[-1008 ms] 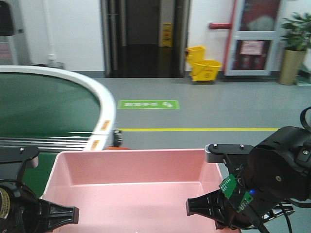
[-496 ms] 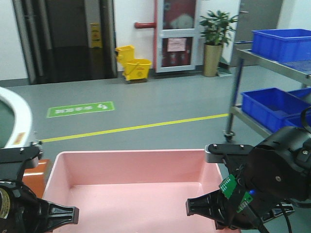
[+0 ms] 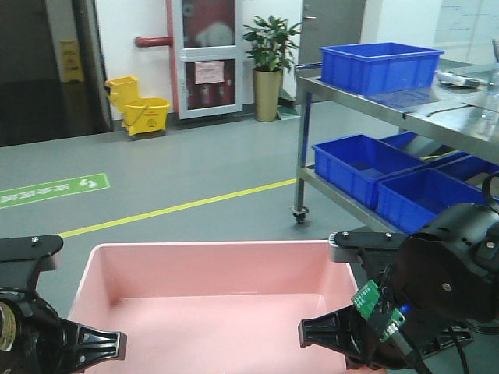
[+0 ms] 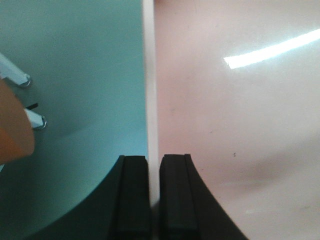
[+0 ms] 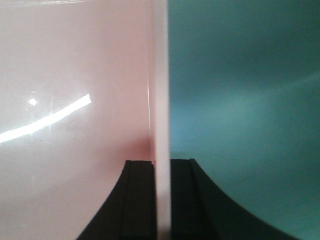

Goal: Grab pink bin and stack on right shelf
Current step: 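Hold the pink bin with both grippers while turning toward the table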

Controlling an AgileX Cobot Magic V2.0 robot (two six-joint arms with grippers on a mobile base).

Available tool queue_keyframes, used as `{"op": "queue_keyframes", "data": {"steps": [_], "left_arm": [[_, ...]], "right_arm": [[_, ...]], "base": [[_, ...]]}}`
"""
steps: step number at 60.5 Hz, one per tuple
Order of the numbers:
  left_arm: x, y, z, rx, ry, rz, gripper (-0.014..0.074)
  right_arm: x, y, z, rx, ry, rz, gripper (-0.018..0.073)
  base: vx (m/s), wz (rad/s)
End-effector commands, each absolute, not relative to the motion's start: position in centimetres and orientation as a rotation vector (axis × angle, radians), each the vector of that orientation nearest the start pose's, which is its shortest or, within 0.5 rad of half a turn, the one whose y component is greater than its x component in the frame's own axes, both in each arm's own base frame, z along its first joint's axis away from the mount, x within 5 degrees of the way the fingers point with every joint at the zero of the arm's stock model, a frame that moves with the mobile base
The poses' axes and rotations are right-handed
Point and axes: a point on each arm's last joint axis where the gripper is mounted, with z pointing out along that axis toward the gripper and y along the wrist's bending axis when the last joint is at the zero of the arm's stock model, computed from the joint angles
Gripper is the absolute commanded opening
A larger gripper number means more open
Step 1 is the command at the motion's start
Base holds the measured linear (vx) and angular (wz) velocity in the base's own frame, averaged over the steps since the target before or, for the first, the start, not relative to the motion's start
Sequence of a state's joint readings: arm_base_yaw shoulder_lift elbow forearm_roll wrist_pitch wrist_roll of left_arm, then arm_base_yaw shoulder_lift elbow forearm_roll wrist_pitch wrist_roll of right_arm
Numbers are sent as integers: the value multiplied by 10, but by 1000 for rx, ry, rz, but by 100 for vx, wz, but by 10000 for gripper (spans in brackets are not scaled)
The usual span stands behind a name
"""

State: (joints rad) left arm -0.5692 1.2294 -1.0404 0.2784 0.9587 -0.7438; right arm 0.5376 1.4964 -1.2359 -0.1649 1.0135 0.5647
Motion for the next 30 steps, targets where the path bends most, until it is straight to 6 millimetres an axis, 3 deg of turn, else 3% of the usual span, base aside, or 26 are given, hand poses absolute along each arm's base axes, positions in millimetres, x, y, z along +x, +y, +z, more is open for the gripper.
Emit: {"op": "queue_keyframes", "data": {"steps": [1, 30], "left_arm": [[211, -105, 340, -83, 2484, -118, 41], [211, -105, 340, -83, 2484, -118, 41]], "right_arm": [[267, 132, 324, -64, 2626, 31, -9], [265, 131, 323, -63, 2653, 6, -9]], "base": [[20, -30], [34, -9]]}}
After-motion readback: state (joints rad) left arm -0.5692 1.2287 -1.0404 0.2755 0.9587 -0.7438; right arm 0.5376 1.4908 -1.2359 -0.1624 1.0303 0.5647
